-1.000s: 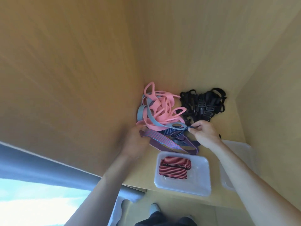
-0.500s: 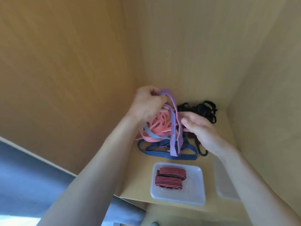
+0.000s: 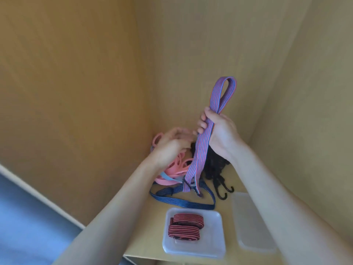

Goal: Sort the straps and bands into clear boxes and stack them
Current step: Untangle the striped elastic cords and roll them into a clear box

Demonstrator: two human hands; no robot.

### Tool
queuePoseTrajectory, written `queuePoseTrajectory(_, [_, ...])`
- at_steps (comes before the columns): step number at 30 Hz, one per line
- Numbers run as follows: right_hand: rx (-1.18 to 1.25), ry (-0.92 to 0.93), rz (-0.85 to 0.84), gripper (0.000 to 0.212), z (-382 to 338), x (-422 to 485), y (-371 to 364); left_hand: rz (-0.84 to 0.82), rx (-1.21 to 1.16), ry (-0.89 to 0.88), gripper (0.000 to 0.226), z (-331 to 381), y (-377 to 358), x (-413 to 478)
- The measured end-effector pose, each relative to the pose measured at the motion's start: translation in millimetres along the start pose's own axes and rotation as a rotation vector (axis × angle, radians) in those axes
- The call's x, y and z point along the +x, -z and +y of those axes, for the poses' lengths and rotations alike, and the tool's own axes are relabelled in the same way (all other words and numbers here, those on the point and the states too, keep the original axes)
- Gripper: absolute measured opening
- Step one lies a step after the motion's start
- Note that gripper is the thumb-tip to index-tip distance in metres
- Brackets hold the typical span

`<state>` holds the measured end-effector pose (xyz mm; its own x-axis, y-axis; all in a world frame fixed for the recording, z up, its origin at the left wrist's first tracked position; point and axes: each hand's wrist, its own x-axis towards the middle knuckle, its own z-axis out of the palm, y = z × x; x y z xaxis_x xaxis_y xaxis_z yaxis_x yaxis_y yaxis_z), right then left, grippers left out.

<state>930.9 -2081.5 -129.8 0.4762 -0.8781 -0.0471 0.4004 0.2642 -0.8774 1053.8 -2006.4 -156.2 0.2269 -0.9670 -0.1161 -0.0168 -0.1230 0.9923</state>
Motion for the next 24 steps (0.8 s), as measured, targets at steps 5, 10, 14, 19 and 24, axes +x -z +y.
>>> queuePoseTrajectory(5, [0.017,0.013,-0.041,0.037,-33.1,5.7,-15.6,-0.18,0.109,0.008,0.042,-28.2,-7.9,5.1])
queuePoseTrajectory(10, [0.209,0.052,-0.043,0.039,-68.8,10.9,-25.7,-0.213,0.091,-0.013,0.034,-33.1,-19.9,12.5])
queuePoseTrajectory(14, [0.228,0.106,-0.049,0.04,-98.4,19.2,-26.9,-0.212,0.085,-0.054,0.017,-28.2,-25.7,19.7])
queuePoseTrajectory(19, [0.189,0.137,-0.017,0.04,-131.9,31.0,-17.7,-0.249,-0.064,-0.03,0.012,-20.6,-28.9,30.9])
queuePoseTrajectory(24, [0.146,0.203,0.093,0.041,-154.6,41.2,12.3,-0.277,-0.113,-0.004,0.007,-15.0,-27.8,37.3])
